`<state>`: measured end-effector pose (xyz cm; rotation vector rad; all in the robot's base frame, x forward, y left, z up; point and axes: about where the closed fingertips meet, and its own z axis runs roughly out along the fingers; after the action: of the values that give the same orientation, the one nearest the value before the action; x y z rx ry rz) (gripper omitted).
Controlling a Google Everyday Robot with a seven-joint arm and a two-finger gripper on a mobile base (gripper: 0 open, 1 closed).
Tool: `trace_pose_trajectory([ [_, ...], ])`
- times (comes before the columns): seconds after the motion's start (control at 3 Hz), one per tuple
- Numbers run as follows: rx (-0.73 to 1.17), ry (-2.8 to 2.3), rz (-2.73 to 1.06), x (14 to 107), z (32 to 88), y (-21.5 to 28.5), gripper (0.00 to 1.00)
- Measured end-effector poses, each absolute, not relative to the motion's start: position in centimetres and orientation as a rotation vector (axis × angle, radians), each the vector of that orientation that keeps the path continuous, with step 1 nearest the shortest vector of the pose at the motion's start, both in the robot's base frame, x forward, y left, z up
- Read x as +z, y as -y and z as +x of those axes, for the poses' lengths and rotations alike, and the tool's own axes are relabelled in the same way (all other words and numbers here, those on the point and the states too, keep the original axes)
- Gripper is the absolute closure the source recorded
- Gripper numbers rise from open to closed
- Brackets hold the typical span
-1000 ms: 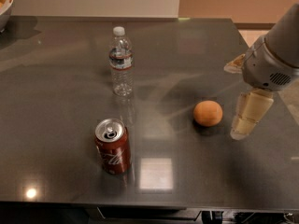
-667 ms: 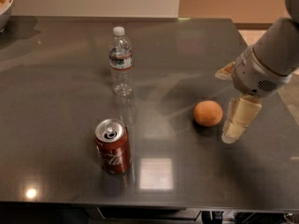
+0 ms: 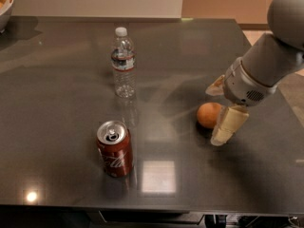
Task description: Move orange near coke can
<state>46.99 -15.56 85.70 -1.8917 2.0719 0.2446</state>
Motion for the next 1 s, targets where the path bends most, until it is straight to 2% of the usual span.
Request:
trace_pose_trajectory([
  [1.0,0.336,-2.041,-1.912,86.6,46.5,13.9,0.86],
])
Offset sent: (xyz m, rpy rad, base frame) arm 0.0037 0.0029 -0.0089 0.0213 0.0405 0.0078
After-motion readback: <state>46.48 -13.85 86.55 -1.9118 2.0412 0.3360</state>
